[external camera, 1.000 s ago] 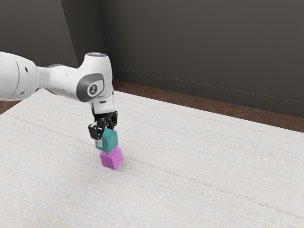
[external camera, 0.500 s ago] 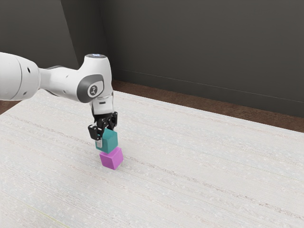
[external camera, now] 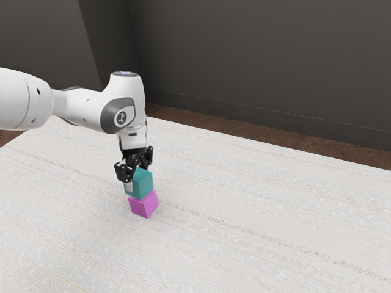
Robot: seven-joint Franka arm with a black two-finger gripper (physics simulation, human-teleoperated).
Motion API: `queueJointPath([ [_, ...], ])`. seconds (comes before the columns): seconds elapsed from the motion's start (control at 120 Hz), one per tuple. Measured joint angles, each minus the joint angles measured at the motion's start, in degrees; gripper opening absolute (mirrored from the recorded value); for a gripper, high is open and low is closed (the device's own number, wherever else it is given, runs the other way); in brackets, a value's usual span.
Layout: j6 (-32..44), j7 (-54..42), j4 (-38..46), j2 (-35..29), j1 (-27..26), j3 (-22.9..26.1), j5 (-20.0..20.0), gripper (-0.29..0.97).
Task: Pick up the blue block with one arm, and put the blue block on the pink block with one arm
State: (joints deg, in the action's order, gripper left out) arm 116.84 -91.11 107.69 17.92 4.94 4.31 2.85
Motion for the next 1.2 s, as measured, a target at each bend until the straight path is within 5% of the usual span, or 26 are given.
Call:
queueJointPath([
  [0.383,-0.38,-0.22,0.02,-0.89,-0.06,0.12,-0.30,0.64],
  [0.633,-2.54,-0.23,0.98,-8.04,-0.26,1.44,-3.05,0.67],
  [0.775,-8.77,2.67,-1.84,-13.35,-0.98,1.57,-3.82,0.67],
  [1.017,-24.50,13.71,-15.74,-15.28,-6.74,-0.19,1.14,0.68],
  [1.2,-28.97,20.94,-19.04,-17.06,-3.15,-0.49,1.31,0.68],
])
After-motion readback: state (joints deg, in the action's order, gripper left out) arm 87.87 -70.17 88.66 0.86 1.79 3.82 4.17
